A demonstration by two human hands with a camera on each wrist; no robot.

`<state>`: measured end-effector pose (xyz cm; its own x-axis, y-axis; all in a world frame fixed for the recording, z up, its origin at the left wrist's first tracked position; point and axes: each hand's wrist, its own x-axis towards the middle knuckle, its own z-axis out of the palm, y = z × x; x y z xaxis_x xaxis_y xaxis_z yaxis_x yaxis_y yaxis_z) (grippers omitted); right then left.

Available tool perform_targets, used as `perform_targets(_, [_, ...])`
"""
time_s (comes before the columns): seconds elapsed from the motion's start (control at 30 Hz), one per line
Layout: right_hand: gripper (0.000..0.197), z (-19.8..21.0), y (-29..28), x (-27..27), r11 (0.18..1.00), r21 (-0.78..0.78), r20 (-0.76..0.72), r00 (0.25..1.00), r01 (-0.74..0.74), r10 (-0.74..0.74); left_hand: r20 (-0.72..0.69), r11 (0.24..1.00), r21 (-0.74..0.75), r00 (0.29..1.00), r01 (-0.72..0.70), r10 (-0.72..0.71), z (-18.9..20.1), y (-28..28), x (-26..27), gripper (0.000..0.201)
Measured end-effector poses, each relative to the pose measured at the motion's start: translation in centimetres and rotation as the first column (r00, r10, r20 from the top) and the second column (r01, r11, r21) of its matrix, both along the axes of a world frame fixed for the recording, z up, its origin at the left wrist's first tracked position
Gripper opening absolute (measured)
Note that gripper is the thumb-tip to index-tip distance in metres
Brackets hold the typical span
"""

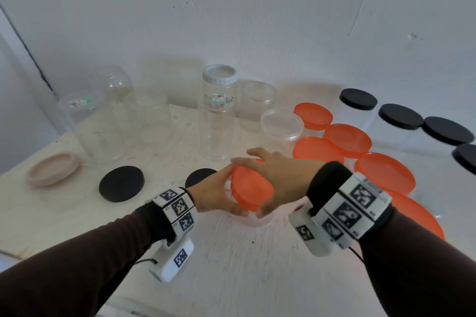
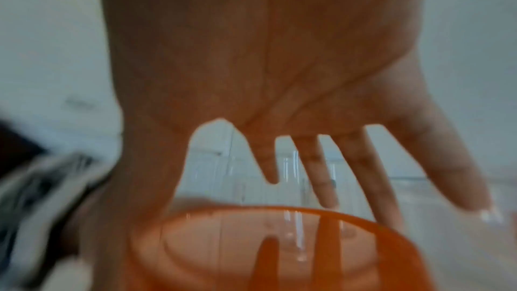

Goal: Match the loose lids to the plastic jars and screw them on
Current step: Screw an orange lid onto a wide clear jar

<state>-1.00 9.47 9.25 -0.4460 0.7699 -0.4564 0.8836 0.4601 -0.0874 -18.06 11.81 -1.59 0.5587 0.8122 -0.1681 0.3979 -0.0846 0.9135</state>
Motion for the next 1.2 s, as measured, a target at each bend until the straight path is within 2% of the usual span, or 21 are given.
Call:
perform_targets(0.03, [0.100,0.2,0.1,0.1,0.999,-0.032,-0.009,0.999,-0.040,0.040,0.009,1.000,-0.008,1.000,0.000,0.000,-0.1,0.0,0.0,0.101])
perform_targets(0.1, [0.091,-0.1,0.2,0.1,0.997,0.006,-0.010,0.997,-0.071,0.071,0.019,1.000,-0.017,1.000,-0.003,0.004,-0.1,0.0,0.0,0.105])
perform_targets(0.17, [0.082,-0.5,0.0,-0.2,0.994,0.107,-0.005,1.000,-0.029,0.029,0.027,1.000,-0.017,1.000,-0.003,0.004,0.0,-0.1,0.1,0.104])
perform_targets(0.27, [0.087,-1.0,-0.3,-0.5,0.971,0.238,0.036,0.999,0.031,-0.041,0.009,1.000,-0.012,1.000,0.009,-0.009,0.3,-0.1,0.1,0.104])
perform_targets(0.33, [0.090,-1.0,-0.1,-0.3,0.979,0.204,0.040,0.999,0.013,-0.022,0.003,1.000,-0.011,1.000,0.009,-0.009,0.3,-0.1,0.1,0.102])
perform_targets(0.43, [0.094,-0.4,0.3,0.3,0.998,0.011,-0.007,0.998,-0.066,0.066,0.010,1.000,-0.019,1.000,-0.002,0.002,0.1,-0.1,0.1,0.096])
perform_targets(0.47, [0.094,-0.2,0.4,0.4,0.995,-0.006,-0.005,0.995,-0.097,0.097,0.010,1.000,-0.024,1.000,-0.005,0.005,0.1,-0.1,0.1,0.097])
perform_targets(0.53, [0.089,-0.3,0.5,0.4,0.993,0.045,0.000,0.994,-0.106,0.107,0.010,1.000,-0.027,1.000,-0.007,0.007,0.1,-0.1,0.1,0.101])
perform_targets(0.67, [0.087,-0.7,0.1,-0.2,0.978,0.205,0.022,0.999,-0.033,0.029,0.011,1.000,-0.021,1.000,0.005,-0.005,0.5,-0.2,0.1,0.100])
perform_targets(0.73, [0.092,-0.9,0.1,0.0,0.981,0.188,0.032,0.999,-0.044,0.038,0.004,1.000,-0.015,1.000,0.004,-0.004,0.6,-0.2,0.1,0.101])
perform_targets(0.83, [0.099,-0.6,0.3,0.5,0.995,0.013,0.015,0.995,-0.102,0.102,0.003,1.000,-0.020,1.000,-0.004,0.004,0.4,-0.1,0.0,0.101])
perform_targets(0.87, [0.098,-0.6,0.3,0.6,0.992,0.001,0.010,0.992,-0.128,0.128,0.003,1.000,-0.026,1.000,0.001,-0.001,0.4,0.0,0.0,0.102])
perform_targets(0.97, [0.088,-0.9,0.4,0.3,0.987,0.104,0.001,0.992,-0.126,0.126,0.012,0.999,-0.035,1.000,-0.001,0.002,0.4,0.0,0.0,0.099])
perform_targets(1.1, [0.088,-1.3,-0.1,-0.5,0.966,0.258,0.010,1.000,-0.026,0.024,0.014,1.000,-0.019,1.000,0.004,-0.003,0.7,-0.1,-0.1,0.100])
perform_targets(1.2, [0.093,-1.3,-0.1,-0.2,0.974,0.223,0.034,0.999,-0.036,0.029,0.012,1.000,-0.022,1.000,0.008,-0.008,0.7,0.0,-0.1,0.100])
